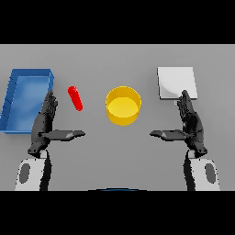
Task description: Pick up the red beaker and tilt it to pour out 1 green nut into yellow bowl. Pick up the yellow bowl and place it on the metallic measuring scale.
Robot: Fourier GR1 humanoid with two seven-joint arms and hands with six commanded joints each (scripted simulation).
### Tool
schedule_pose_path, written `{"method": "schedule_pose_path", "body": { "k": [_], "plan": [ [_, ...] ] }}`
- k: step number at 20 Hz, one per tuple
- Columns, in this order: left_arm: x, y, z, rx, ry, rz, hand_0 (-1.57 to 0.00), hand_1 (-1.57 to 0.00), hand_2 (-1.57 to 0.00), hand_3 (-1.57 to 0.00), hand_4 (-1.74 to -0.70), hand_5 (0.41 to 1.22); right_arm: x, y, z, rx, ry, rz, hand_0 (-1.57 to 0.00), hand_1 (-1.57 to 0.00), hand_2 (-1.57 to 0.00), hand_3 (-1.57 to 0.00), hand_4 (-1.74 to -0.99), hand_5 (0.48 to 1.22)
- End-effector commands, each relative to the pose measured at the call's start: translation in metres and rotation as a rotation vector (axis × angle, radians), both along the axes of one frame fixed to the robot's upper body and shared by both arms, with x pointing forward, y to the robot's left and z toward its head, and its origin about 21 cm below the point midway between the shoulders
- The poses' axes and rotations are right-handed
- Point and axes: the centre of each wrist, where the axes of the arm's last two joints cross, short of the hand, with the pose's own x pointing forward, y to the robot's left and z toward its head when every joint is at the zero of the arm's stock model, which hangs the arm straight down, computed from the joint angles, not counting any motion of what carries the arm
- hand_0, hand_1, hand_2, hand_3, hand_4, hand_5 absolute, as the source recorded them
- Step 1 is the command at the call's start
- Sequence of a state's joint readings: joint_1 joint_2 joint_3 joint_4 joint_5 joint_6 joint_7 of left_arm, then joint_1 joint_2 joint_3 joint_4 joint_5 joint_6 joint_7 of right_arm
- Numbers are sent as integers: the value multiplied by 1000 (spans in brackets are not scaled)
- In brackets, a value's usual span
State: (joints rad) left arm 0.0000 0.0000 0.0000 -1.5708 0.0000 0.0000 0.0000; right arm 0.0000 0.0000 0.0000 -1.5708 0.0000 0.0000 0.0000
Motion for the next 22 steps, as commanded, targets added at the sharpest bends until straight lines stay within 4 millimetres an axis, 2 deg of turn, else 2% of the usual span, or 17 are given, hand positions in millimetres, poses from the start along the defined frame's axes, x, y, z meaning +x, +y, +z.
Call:
{"method": "schedule_pose_path", "body": {
  "k": [1, 6, 8, 11, 13, 14, 16, 22],
  "plan": [
    [0, 1, 0, 0, 0, 2, 1, 1, 1, 1, -1093, 623, 0, 1, 0, 1, 0, 0, 1, 1, 1, 1, -1128, 660],
    [1, 16, -1, 6, 15, 7, 1, 1, 1, 1, -1093, 623, 1, 8, -1, 3, 7, 3, 1, 1, 1, 1, -1128, 660],
    [-21, 13, 2, 111, -62, -23, 1, 1, 1, 1, -1094, 620, -15, 15, 2, -207, -145, 42, 1, 1, 1, 1, -1128, 663],
    [-34, 8, 6, 160, -44, -35, 1, 1, 1, 1, -1096, 615, -25, 18, 7, -293, -161, 56, 1, 1, 1, 1, -1126, 668],
    [-32, 8, 9, 186, -28, -41, 1, 1, 1, 1, -1096, 616, -27, 23, 7, -305, -158, 50, 1, 1, 1, 1, -1112, 659],
    [-29, 8, 10, 190, -19, -42, 1, 1, 1, 1, -1094, 613, -25, 19, 9, -298, -156, 49, 1, 1, 1, 1, -1120, 660],
    [-25, 4, 5, 209, -3, -50, 1, 1, 1, 1, -1090, 612, -26, 25, 6, -278, -141, 53, 1, 1, 1, 1, -1123, 653],
    [14, -8, -6, 228, -35, -55, 1, 1, 1, 1, -1147, 636, -27, 19, 10, -255, -157, 55, 1, 1, 1, 1, -1182, 655]
  ]
}}
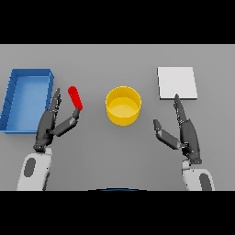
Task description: Pick up the red beaker and tilt it to pour out 1 green nut into yellow bowl. Pick up the yellow bowl and place it on the metallic measuring scale.
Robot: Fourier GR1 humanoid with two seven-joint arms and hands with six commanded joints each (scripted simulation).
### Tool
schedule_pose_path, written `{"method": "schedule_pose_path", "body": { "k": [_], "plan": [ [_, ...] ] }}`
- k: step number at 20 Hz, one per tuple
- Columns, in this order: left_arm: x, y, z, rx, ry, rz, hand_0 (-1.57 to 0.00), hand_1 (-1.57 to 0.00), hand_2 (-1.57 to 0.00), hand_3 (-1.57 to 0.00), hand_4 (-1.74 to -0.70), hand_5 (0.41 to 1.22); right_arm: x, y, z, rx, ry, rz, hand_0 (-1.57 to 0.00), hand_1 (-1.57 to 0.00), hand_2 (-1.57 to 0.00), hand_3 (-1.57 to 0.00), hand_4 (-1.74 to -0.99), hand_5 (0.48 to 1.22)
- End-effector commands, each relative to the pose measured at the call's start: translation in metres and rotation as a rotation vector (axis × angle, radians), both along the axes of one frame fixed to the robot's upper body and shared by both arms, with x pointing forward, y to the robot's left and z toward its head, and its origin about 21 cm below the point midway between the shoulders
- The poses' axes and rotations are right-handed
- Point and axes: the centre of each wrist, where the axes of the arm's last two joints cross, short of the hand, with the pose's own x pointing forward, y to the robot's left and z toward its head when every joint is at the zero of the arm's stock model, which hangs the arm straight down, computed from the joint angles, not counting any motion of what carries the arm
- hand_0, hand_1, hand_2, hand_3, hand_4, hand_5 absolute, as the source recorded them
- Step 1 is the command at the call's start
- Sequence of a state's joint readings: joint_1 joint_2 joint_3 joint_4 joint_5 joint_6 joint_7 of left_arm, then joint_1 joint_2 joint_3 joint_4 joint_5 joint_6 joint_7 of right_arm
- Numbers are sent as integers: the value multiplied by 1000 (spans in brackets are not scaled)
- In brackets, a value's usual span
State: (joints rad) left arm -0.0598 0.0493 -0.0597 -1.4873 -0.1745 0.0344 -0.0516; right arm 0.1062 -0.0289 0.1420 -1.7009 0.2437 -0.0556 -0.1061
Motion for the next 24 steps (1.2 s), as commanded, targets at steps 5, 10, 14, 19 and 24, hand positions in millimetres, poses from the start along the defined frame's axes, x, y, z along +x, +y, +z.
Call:
{"method": "schedule_pose_path", "body": {
  "k": [5, 10, 14, 19, 24],
  "plan": [
    [33, -2, -10, 11, 28, 21, 1, 1, 1, 1, -1154, 629, 2, 0, -1, 10, 0, 4, 1, 1, 1, 1, -1229, 667],
    [55, -7, -18, 2, 22, 11, 1, 1, 1, 1, -1194, 631, 2, 2, 3, 4, -1, 3, 1, 1, 1, 1, -1247, 672],
    [71, -18, -24, 49, -8, -5, 1, 1, 1, 1, -1242, 657, 1, 0, 4, -1, -1, 6, 1, 1, 1, 1, -1250, 683],
    [88, -27, -27, 64, -15, -14, 1, 1, 1, 1, -1262, 680, -2, -4, -1, 9, -5, 4, 1, 1, 1, 1, -1262, 691],
    [95, -38, -29, 40, -61, 16, -322, -364, -358, -218, -1355, 770, -2, 2, 2, 0, -15, 3, 1, 1, 1, 1, -1252, 690]
  ]
}}
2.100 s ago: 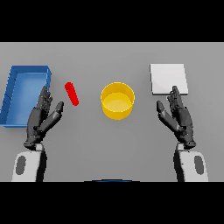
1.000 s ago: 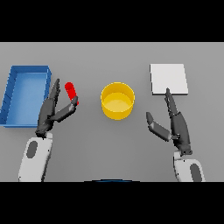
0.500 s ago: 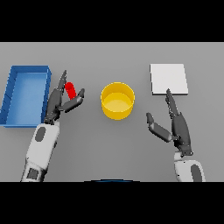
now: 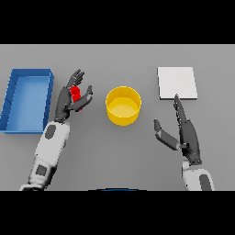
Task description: Pick up the red beaker and tilt it to pour out 1 green nut into yellow bowl. Pick up the yellow bowl and place it on the metallic measuring scale.
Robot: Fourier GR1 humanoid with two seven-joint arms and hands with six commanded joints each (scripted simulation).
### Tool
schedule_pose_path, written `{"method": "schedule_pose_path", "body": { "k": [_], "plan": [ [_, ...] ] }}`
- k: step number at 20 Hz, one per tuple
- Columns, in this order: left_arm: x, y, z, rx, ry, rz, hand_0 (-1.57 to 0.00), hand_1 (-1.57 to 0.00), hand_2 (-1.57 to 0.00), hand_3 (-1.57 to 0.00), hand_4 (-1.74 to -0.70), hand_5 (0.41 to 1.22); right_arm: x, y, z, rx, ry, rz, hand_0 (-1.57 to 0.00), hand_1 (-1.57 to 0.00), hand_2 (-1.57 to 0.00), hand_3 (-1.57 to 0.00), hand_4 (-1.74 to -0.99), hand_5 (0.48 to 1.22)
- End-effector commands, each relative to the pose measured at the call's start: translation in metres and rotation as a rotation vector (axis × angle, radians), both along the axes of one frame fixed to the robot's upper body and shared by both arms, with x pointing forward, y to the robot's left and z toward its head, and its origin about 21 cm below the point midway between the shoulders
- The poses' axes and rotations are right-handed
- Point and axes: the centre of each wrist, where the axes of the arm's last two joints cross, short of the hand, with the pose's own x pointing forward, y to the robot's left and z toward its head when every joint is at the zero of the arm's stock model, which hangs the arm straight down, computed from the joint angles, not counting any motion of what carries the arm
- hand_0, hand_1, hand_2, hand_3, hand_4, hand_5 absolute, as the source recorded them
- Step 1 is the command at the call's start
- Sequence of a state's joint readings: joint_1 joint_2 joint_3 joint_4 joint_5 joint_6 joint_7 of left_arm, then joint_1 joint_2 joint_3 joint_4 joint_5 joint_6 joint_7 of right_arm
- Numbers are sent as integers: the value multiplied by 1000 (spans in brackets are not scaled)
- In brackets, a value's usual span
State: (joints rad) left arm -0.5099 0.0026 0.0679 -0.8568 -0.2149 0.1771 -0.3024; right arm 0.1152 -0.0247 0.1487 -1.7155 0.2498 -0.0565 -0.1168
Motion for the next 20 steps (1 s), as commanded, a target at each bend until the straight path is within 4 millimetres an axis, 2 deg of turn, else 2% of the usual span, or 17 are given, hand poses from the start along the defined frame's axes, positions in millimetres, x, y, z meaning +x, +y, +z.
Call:
{"method": "schedule_pose_path", "body": {
  "k": [1, 2, 4, 5, 6, 8, 13, 15, 17, 20],
  "plan": [
    [0, -2, -1, -11, 9, 17, -572, -606, -600, -421, -1424, 860, 3, 0, 1, 2, 13, -10, 1, 1, 1, 1, -1247, 688],
    [1, -1, -2, -2, 15, 21, -772, -799, -794, -584, -1480, 933, 2, -3, 0, -4, 3, -11, 1, 1, 1, 1, -1245, 692],
    [1, -8, -3, -3, -19, 1, -1060, -1077, -1074, -891, -1569, 1036, 4, -5, 0, -3, 13, -15, 1, 1, 1, 1, -1240, 693],
    [1, -7, -3, -16, -22, -1, -1162, -1176, -1173, -997, -1601, 1073, 6, -3, -1, 1, 25, -14, 1, 1, 1, 1, -1233, 688],
    [1, -5, -4, -18, -22, 3, -1244, -1255, -1253, -1111, -1572, 1103, 5, -1, -1, 0, 18, -8, 1, 1, 1, 1, -1233, 686],
    [1, -7, -4, -32, -34, 16, -1361, -1369, -1367, -1277, -1633, 1125, 7, -3, -1, -15, 12, -16, 1, 1, 1, 1, -1219, 680],
    [9, -5, 18, -9, -85, 18, -1502, -1505, -1504, -1475, -1706, 1126, 8, 2, -5, -33, 0, -9, 1, 1, 1, 1, -1160, 664],
    [13, -3, 29, 35, -104, 5, -1527, -1529, -1528, -1509, -1718, 1126, 7, -5, -6, -60, -6, -24, 1, 1, 1, 1, -1127, 659],
    [18, 2, 47, 122, -129, -38, -1543, -1544, -1544, -1532, -1726, 1130, 6, -1, -5, -65, -16, -19, 1, 1, 1, 1, -1108, 656],
    [23, 2, 72, 373, -170, -132, -1557, -1557, -1557, -1551, -1734, 1139, 6, 0, -4, -78, -12, -22, 1, 1, 1, 1, -1095, 660]
  ]
}}
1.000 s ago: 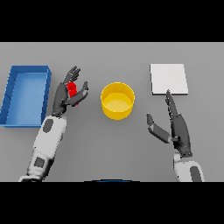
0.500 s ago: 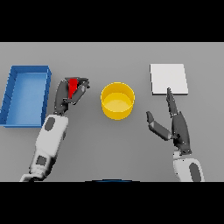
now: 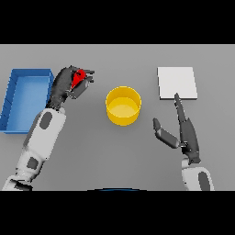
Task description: Pick up the red beaker and tilt it to pour out 1 green nut into yellow bowl. Pick up the yellow bowl and place it on the metallic measuring scale.
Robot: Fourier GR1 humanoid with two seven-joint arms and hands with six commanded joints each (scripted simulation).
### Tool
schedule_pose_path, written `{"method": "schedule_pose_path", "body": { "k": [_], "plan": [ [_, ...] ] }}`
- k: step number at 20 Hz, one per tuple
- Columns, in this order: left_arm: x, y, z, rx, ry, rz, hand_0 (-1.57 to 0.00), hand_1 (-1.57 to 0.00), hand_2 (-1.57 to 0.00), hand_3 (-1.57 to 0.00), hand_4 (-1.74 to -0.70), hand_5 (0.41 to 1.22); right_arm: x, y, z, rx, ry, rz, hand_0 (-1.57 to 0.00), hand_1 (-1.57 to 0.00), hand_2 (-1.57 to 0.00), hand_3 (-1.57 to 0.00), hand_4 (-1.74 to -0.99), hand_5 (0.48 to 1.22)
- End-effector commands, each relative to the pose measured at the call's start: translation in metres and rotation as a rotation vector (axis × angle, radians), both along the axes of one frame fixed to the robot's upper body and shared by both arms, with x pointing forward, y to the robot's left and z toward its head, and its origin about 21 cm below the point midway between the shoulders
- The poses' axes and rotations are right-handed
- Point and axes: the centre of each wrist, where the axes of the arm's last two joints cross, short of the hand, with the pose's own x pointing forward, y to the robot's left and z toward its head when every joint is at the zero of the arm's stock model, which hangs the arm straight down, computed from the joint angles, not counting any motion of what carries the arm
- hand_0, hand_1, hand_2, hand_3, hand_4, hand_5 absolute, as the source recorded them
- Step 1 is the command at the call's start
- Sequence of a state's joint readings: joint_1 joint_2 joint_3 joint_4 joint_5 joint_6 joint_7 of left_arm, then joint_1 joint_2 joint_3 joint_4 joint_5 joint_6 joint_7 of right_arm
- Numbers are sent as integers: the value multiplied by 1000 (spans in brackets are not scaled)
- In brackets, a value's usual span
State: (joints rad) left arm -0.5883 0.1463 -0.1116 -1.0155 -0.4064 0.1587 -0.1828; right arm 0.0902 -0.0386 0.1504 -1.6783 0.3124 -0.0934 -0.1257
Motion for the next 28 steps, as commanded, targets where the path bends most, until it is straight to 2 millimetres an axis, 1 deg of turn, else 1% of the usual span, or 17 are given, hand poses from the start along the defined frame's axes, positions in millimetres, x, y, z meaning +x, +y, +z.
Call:
{"method": "schedule_pose_path", "body": {
  "k": [1, 4, 5, 6, 8, 10, 12, 14, 15, 17, 19, 21, 23, 24, 25, 26, 28],
  "plan": [
    [0, -2, 5, 65, -1, -23, -1559, -1560, -1560, -1555, -1735, 1136, 1, -2, 0, -2, 4, -4, 1, 1, 1, 1, -1092, 661],
    [1, -10, 12, 156, 8, -59, -1559, -1560, -1560, -1555, -1735, 1123, 0, -1, 1, 13, -5, 9, 1, 1, 1, 1, -1092, 668],
    [1, -12, 14, 173, 10, -66, -1559, -1560, -1560, -1555, -1735, 1128, -2, -4, 1, -1, -10, 4, 1, 1, 1, 1, -1092, 665],
    [2, -13, 15, 188, 18, -74, -1559, -1560, -1560, -1555, -1735, 1136, 0, -1, 2, 2, 4, -1, 1, 1, 1, 1, -1092, 664],
    [9, -21, 29, 322, 3, -95, -1564, -1564, -1564, -1561, -1737, 1149, 1, -1, 6, 17, -12, 11, 1, 1, 1, 1, -1096, 670],
    [15, -32, 43, 486, -35, -151, -1566, -1566, -1566, -1564, -1739, 1153, -1, -3, 3, 12, -5, 23, 1, 1, 1, 1, -1069, 685],
    [18, -47, 50, 649, -57, -212, -1568, -1568, -1568, -1567, -1739, 1177, 0, -1, 6, 4, -15, 26, 1, 1, 1, 1, -1056, 692],
    [22, -54, 59, 811, -65, -251, -1569, -1569, -1569, -1568, -1740, 1193, 0, 2, 4, 10, -7, 26, 1, 1, 1, 1, -1062, 691],
    [25, -57, 62, 898, -71, -278, -1569, -1570, -1569, -1569, -1740, 1199, -1, 1, 2, 3, -5, 19, 1, 1, 1, 1, -1068, 689],
    [29, -72, 66, 1042, -79, -322, -1570, -1570, -1570, -1570, -1647, 1207, 0, 1, 4, 1, -16, 27, 1, 1, 1, 1, -1066, 684],
    [31, -79, 69, 1172, -78, -375, -1570, -1570, -1570, -1570, -1582, 1212, -1, -2, 3, 23, -16, 28, 1, 1, 1, 1, -1063, 681],
    [34, -89, 72, 1278, -72, -388, -1571, -1571, -1571, -1570, -1637, 1215, 1, -3, 6, 37, 5, 23, 1, 1, 1, 1, -1057, 674],
    [35, -98, 75, 1381, -106, -416, -1571, -1571, -1571, -1571, -1672, 1217, 0, 2, 3, 30, 10, 39, 1, 1, 1, 1, -1065, 676],
    [35, -102, 69, 1436, -111, -419, -1571, -1571, -1571, -1571, -1685, 1218, -1, 3, 2, 26, 9, 46, 1, 1, 1, 1, -1067, 684],
    [38, -106, 77, 1488, -126, -419, -1571, -1571, -1571, -1571, -1696, 1219, -1, 4, 1, 15, 6, 48, 1, 1, 1, 1, -1066, 689],
    [38, -111, 77, 1534, -136, -419, -1571, -1571, -1571, -1571, -1705, 1219, -1, 3, 0, 23, 12, 45, 1, 1, 1, 1, -1069, 689],
    [40, -116, 78, 1617, -161, -414, -1571, -1571, -1571, -1571, -1718, 1220, -3, 6, -1, 34, 4, 53, 1, 1, 1, 1, -1063, 694]
  ]
}}
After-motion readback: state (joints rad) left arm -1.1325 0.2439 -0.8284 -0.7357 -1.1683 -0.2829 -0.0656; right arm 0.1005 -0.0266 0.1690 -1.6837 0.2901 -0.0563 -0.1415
